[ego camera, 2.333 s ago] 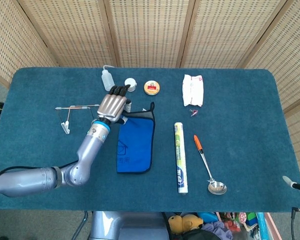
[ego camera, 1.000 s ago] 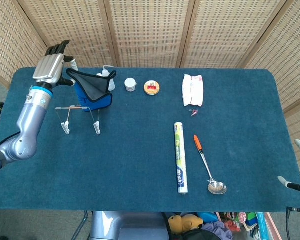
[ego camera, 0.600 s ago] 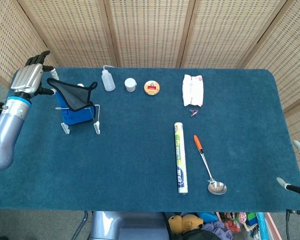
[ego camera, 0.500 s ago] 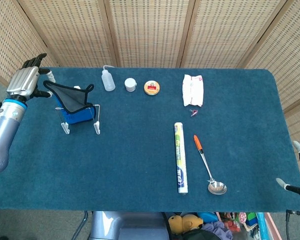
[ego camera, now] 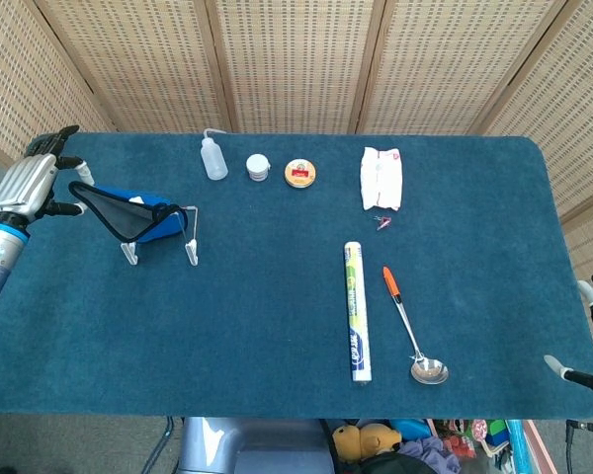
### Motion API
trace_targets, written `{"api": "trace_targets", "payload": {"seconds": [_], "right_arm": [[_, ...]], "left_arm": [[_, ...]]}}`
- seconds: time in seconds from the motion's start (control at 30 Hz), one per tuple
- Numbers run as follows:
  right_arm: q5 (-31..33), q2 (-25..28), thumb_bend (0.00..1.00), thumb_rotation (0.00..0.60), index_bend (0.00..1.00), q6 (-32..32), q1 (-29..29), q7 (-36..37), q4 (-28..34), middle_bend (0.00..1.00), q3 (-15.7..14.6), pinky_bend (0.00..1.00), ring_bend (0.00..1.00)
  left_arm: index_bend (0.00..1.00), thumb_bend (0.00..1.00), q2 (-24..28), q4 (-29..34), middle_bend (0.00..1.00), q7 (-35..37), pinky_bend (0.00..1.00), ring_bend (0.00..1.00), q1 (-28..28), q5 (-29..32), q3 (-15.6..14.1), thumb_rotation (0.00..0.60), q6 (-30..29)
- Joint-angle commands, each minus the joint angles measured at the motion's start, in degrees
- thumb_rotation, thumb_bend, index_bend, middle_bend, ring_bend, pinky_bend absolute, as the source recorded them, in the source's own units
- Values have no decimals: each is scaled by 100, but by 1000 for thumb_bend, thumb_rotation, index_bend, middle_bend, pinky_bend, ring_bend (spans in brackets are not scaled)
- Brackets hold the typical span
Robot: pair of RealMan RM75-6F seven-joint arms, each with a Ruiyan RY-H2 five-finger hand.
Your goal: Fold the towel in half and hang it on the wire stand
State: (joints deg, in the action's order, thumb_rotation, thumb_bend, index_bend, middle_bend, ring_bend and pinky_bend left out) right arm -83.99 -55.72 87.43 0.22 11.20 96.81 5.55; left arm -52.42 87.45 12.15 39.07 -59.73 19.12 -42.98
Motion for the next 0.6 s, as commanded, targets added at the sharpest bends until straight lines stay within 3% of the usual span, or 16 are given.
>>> {"api": "trace_targets", "payload": {"seconds": [0.03, 0.6], "right_arm": [[-50, 21, 0, 600, 0, 56, -27, 52, 1, 0, -13, 0, 0], [-493, 132, 0, 600, 0, 494, -216, 350, 5, 0, -154, 0, 0]], "left_arm": [[857, 649, 118, 138, 0, 59, 0, 0, -123, -187, -75, 600, -105], [853, 646, -163, 258, 0, -192, 0, 0, -458, -663, -709, 600, -317]]}}
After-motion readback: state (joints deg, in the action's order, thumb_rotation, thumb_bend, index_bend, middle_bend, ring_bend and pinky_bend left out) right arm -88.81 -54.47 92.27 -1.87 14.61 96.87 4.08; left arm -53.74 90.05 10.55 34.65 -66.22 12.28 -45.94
